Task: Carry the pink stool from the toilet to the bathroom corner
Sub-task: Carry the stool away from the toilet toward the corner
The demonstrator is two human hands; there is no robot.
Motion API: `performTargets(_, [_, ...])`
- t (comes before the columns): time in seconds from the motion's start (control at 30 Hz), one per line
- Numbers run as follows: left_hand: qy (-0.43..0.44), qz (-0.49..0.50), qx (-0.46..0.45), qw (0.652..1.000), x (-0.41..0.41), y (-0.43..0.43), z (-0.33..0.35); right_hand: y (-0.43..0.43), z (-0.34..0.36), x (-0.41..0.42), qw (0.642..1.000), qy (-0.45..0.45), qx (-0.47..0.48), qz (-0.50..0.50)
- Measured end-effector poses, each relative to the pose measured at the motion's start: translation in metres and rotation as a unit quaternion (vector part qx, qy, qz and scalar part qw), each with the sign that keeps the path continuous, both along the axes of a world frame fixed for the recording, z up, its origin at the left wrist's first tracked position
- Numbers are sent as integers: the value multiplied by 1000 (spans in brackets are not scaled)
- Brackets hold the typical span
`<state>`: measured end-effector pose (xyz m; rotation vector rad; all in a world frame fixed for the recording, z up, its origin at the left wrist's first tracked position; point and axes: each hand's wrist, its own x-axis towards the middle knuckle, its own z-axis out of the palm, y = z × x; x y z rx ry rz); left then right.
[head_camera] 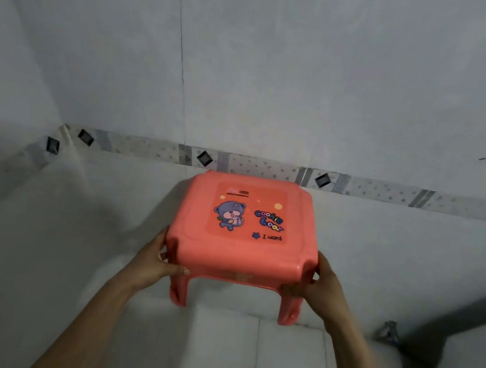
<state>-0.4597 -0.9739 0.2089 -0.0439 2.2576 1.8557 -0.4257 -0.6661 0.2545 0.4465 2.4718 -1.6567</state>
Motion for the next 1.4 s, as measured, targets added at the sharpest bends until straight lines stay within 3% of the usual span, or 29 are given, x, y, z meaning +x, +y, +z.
performTargets(0.4, [34,32,-13,999,-2,29,-2,25,3,-17,999,-15,13,34])
performTargets(1.4, [23,13,-21,999,-12,35,-42,31,-36,-19,999,-32,14,18])
